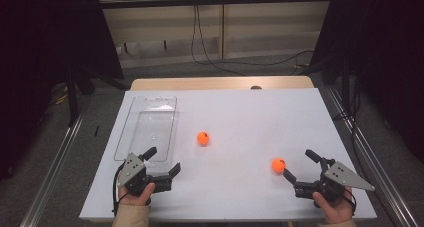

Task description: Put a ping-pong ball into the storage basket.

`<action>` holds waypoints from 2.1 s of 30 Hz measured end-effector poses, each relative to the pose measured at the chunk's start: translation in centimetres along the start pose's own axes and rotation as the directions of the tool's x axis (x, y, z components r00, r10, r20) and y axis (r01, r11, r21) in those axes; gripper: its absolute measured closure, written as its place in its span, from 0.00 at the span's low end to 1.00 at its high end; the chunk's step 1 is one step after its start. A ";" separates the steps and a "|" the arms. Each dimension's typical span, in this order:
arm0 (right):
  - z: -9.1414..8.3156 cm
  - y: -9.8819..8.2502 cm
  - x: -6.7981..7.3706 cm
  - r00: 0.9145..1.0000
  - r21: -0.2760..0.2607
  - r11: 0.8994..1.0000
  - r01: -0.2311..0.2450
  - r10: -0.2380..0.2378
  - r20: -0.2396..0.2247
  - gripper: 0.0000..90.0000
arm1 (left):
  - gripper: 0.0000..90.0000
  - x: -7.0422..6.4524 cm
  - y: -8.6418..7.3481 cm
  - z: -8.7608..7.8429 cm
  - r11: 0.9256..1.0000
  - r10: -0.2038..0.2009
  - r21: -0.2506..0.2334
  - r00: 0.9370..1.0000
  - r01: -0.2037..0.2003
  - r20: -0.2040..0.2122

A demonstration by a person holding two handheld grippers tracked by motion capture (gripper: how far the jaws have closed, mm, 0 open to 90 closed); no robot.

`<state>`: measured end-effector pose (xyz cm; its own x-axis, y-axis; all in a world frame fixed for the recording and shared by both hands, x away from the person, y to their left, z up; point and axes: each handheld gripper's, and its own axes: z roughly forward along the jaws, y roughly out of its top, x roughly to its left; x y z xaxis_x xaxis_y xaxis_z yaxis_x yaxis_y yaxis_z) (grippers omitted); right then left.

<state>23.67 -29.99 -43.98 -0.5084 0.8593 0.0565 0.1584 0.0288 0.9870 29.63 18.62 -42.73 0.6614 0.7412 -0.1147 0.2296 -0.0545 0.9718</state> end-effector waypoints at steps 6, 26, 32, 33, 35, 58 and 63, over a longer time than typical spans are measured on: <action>0.0 0.0 0.0 1.000 0.000 1.000 -0.001 0.001 -0.001 0.02 | 0.02 -0.4 0.2 0.4 1.000 0.006 0.006 1.000 -0.006 0.013; 0.0 0.0 0.1 1.000 0.003 1.000 0.008 -0.008 -0.002 0.02 | 0.02 -2.4 0.7 2.2 1.000 0.011 0.013 0.996 -0.012 0.084; -0.1 0.0 0.0 1.000 0.002 1.000 0.003 -0.003 -0.001 0.02 | 0.01 -2.9 0.7 2.8 0.999 0.019 0.026 0.994 -0.022 0.107; -0.1 0.0 0.0 1.000 0.002 1.000 0.004 -0.004 -0.002 0.02 | 0.01 -3.0 0.7 2.9 0.999 0.023 0.028 0.994 -0.027 0.110; -0.1 0.0 0.1 1.000 0.002 1.000 0.004 -0.004 -0.003 0.02 | 0.02 -3.2 0.6 3.2 0.999 0.028 0.033 0.993 -0.032 0.115; 0.0 0.0 0.1 1.000 0.003 1.000 0.011 -0.011 -0.008 0.02 | 0.02 -4.8 0.2 5.5 0.997 0.029 0.069 0.985 -0.041 0.169; 0.0 0.0 0.2 1.000 0.006 1.000 0.007 -0.007 -0.007 0.02 | 0.02 -5.0 0.2 5.8 0.996 0.034 0.070 0.984 -0.047 0.174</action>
<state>23.58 -29.86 -44.02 -0.5157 0.8553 0.0511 0.1599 0.0374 0.9864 30.49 11.07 -43.13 0.7830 0.6112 -0.1159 0.2481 -0.1359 0.9592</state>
